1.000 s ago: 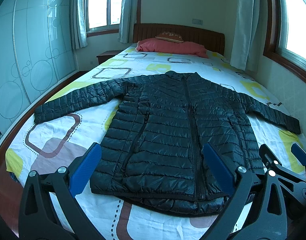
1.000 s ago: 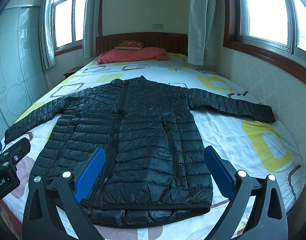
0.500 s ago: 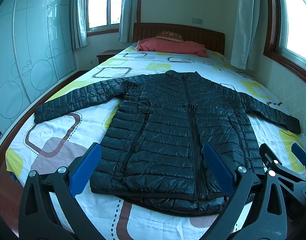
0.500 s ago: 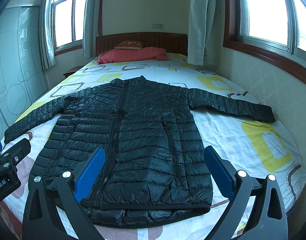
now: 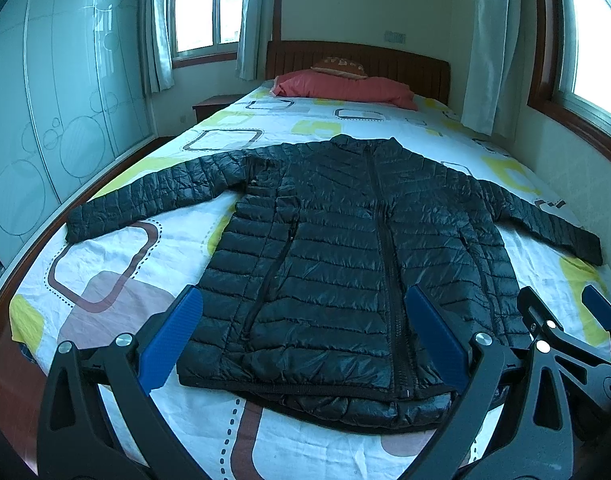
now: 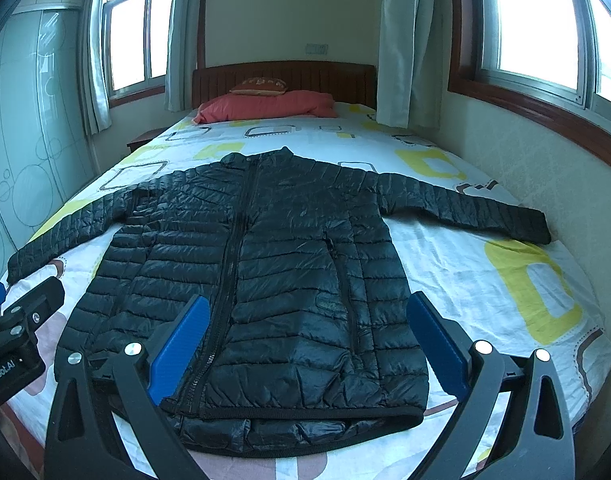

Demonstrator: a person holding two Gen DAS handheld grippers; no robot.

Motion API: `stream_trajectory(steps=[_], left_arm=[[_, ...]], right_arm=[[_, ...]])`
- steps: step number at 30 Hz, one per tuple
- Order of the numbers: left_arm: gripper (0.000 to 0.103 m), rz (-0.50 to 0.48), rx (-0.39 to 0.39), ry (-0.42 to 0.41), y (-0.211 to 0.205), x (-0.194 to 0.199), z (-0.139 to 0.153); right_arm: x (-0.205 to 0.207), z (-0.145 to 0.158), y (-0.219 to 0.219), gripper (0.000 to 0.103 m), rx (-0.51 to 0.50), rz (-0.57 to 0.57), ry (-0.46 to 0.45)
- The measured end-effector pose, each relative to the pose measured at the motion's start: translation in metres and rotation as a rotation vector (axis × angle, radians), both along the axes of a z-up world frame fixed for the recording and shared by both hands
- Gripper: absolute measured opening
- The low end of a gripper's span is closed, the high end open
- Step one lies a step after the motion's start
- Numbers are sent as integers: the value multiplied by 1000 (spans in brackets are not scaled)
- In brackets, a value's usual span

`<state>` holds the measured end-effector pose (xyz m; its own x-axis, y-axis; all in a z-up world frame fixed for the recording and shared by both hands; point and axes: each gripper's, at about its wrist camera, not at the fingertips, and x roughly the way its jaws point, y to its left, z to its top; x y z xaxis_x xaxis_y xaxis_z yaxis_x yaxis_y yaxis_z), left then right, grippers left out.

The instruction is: Fold large clothes

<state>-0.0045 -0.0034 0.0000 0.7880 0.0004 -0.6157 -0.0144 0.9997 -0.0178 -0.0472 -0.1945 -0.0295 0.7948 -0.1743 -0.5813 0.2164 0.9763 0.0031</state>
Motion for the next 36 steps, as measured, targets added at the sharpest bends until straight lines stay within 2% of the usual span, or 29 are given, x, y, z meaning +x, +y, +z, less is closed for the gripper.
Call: stream_trajectory(steps=[6, 11, 16, 18, 19, 20, 21, 22, 25, 26, 27, 28, 29, 30, 32, 36], left_arm=[[101, 4, -10, 33, 3, 13, -14], [101, 67, -31, 68, 24, 49, -29], [101, 176, -118, 180, 77, 99, -59], [100, 233, -128, 208, 96, 116, -72], [92, 266, -130, 225, 110, 126, -82], [78, 289, -136, 243, 120, 135, -89], [72, 315, -150, 263, 132, 143, -98], [64, 343, -172, 280, 145, 150, -106], [58, 441, -231, 323, 181, 165, -126], [58, 472, -229, 325, 190, 168, -130], [59, 508, -225, 325, 201, 171, -133], [64, 544, -223, 320, 210, 173, -136], [70, 582, -221, 314, 219, 174, -137], [82, 607, -220, 307, 225, 174, -137], [90, 667, -222, 272, 237, 174, -138], [92, 749, -202, 280, 253, 176, -145]], right_arm=[[12, -9, -7, 98, 16, -8, 28], [34, -20, -31, 98, 71, -22, 59], [61, -36, -94, 98, 183, -109, 63], [72, -48, -128, 98, 228, -168, 74], [76, -54, -143, 97, 247, -191, 75], [81, -61, -161, 85, 264, -220, 75], [88, -69, -182, 55, 269, -268, 101], [90, -74, -191, 47, 279, -288, 111], [96, -88, -243, 47, 354, -359, 78], [96, -90, -257, 48, 373, -379, 63], [96, -93, -281, 53, 413, -416, 36], [94, -95, -299, 58, 449, -453, 8], [92, -97, -312, 71, 472, -484, -17], [90, -99, -332, 74, 512, -526, -61], [89, -104, -363, 74, 567, -568, -101], [92, -118, -424, 74, 645, -678, -185]])
